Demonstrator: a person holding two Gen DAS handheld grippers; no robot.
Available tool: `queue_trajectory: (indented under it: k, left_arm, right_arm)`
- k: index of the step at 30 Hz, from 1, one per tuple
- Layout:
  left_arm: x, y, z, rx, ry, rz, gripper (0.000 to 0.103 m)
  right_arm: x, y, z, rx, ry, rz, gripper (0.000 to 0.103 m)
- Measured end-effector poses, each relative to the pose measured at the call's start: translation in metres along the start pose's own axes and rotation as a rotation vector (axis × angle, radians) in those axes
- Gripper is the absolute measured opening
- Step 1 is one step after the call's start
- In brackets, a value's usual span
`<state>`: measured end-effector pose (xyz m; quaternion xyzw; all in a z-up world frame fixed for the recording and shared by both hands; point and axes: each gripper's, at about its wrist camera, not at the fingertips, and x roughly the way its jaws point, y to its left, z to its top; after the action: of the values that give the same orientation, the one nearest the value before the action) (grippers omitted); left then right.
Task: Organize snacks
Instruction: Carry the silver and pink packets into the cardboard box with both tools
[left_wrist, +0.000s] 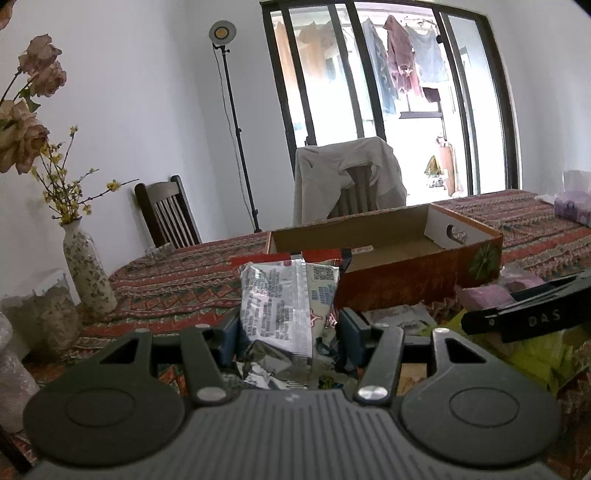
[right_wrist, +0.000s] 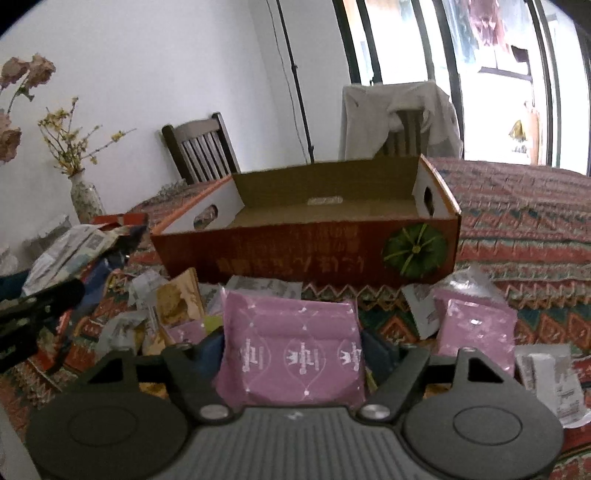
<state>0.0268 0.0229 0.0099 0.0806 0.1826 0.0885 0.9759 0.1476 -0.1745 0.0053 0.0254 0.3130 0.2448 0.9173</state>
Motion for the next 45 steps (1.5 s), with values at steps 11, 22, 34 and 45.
queue_trajectory:
  k: [11, 22, 34, 45]
  left_arm:
    - [0.03, 0.0, 0.044, -0.068, -0.055, -0.031, 0.057]
    - [0.119, -0.006, 0.105, -0.174, -0.03, -0.035, 0.057]
    - [0.214, 0.005, 0.072, -0.287, 0.126, -0.053, 0.057]
    - [0.21, 0.008, 0.057, -0.315, 0.094, -0.056, 0.1]
  right_arm:
    - [-0.018, -0.002, 0.045, -0.049, -0.191, -0.05, 0.075]
    - [0.044, -0.022, 0.121, -0.048, -0.233, -0.139, 0.075]
    - [0.124, -0.043, 0.109, -0.036, -0.07, -0.211, 0.075]
    - [0.119, -0.043, 0.098, -0.026, -0.083, -0.183, 0.103]
